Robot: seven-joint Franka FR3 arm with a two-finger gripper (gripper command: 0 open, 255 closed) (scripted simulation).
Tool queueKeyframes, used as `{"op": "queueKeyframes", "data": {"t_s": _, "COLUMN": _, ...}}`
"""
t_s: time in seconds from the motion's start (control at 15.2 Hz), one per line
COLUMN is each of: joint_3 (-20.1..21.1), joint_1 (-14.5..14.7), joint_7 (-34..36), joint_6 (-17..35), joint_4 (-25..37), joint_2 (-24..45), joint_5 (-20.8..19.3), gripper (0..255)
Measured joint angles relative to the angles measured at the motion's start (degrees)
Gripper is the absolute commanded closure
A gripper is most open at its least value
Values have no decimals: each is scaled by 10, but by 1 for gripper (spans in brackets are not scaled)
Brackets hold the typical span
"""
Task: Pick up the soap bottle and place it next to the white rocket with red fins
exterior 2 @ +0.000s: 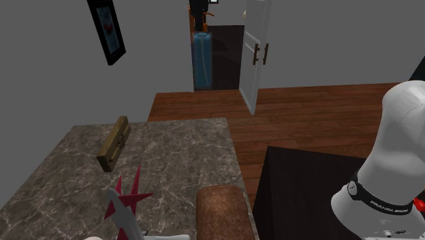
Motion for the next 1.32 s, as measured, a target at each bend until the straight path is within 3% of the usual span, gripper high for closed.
{"op": "queueKeyframes", "data": {"t_s": 0.66, "joint_3": 66, "joint_1": 70, "joint_7": 136, "joint_6": 14, "joint_4": -75, "joint_2": -62, "joint_5": -16, "gripper": 255}}
{"op": "queueKeyframes", "data": {"t_s": 1.32, "joint_3": 71, "joint_1": 74, "joint_7": 147, "joint_6": 90, "joint_4": -165, "joint_2": -75, "joint_5": -18, "gripper": 255}}
